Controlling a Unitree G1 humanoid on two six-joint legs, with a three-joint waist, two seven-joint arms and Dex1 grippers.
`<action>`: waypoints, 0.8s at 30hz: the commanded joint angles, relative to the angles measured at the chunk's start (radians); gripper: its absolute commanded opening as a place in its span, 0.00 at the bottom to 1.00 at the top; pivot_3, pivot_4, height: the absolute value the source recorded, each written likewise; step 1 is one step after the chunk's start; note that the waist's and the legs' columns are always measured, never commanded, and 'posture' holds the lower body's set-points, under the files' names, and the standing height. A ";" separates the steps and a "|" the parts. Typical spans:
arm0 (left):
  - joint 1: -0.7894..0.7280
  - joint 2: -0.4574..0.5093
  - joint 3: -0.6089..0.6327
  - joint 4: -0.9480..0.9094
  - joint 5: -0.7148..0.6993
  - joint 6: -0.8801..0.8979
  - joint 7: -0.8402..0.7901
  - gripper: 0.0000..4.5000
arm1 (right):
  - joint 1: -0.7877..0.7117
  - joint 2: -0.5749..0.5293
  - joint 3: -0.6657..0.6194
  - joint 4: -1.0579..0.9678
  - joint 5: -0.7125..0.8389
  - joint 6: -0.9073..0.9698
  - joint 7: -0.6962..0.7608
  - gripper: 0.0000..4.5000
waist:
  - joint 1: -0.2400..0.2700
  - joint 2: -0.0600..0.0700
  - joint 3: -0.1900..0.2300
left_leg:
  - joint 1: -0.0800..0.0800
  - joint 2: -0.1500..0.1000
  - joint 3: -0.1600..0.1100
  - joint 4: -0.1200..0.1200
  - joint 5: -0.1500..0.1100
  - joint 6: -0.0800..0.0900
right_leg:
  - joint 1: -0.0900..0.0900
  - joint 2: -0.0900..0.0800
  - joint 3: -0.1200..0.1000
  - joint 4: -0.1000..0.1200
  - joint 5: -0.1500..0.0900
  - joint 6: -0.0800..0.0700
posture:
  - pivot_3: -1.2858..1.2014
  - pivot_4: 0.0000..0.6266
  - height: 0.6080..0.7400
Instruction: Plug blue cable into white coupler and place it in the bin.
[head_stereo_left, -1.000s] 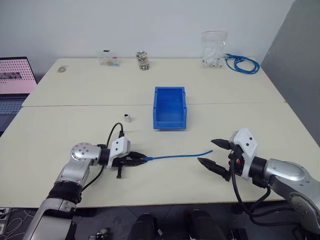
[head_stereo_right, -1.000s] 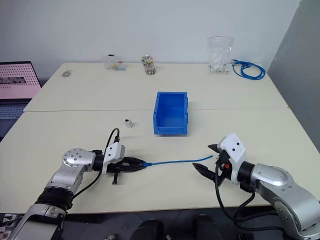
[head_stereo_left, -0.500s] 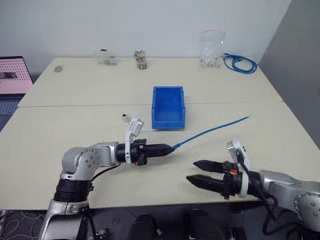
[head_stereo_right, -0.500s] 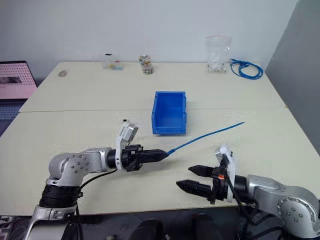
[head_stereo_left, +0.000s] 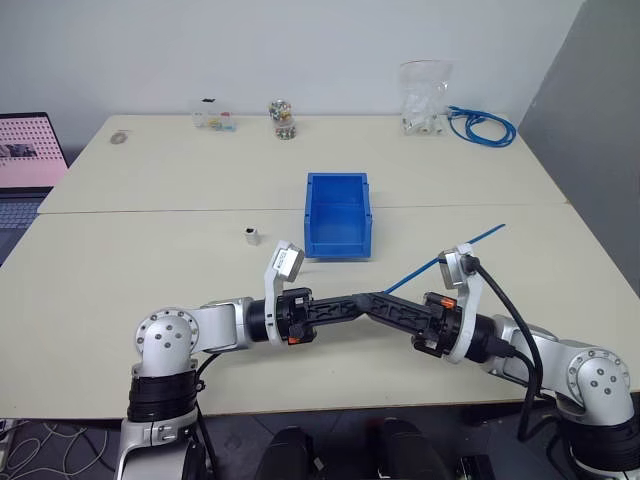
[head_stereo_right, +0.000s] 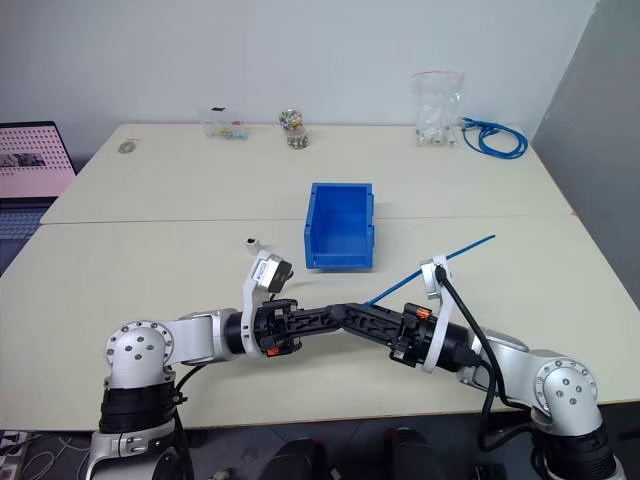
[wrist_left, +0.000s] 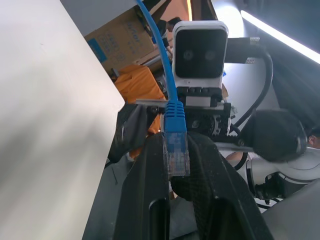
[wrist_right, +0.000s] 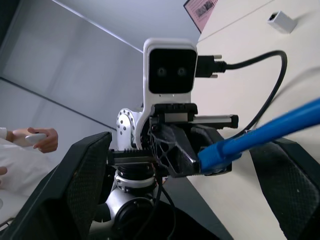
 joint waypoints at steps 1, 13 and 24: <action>0.013 0.017 0.000 -0.037 -0.059 -0.015 0.018 0.06 | -0.026 -0.008 0.008 -0.009 0.028 -0.037 0.001 0.78 | -0.001 0.000 0.000 | 0.000 0.000 0.000 0.000 0.000 0.000 | 0.000 0.000 0.000 0.000 0.000 0.000 | 0.52 0.24 1.00; 0.027 0.025 -0.035 -0.040 -0.112 -0.065 0.067 0.06 | -0.026 -0.038 0.017 0.004 0.044 -0.059 -0.005 0.16 | 0.000 0.000 0.000 | 0.000 0.000 0.000 0.000 0.000 0.000 | 0.000 0.000 0.000 0.000 0.000 0.000 | 0.52 0.24 1.00; 0.033 0.059 -0.053 -0.054 -0.117 -0.087 0.036 0.24 | -0.041 -0.062 0.037 0.000 0.030 -0.067 -0.007 0.03 | -0.001 0.000 0.000 | 0.000 0.000 0.000 -0.001 0.000 0.000 | 0.000 0.000 0.000 -0.001 0.000 0.000 | 0.52 0.24 1.00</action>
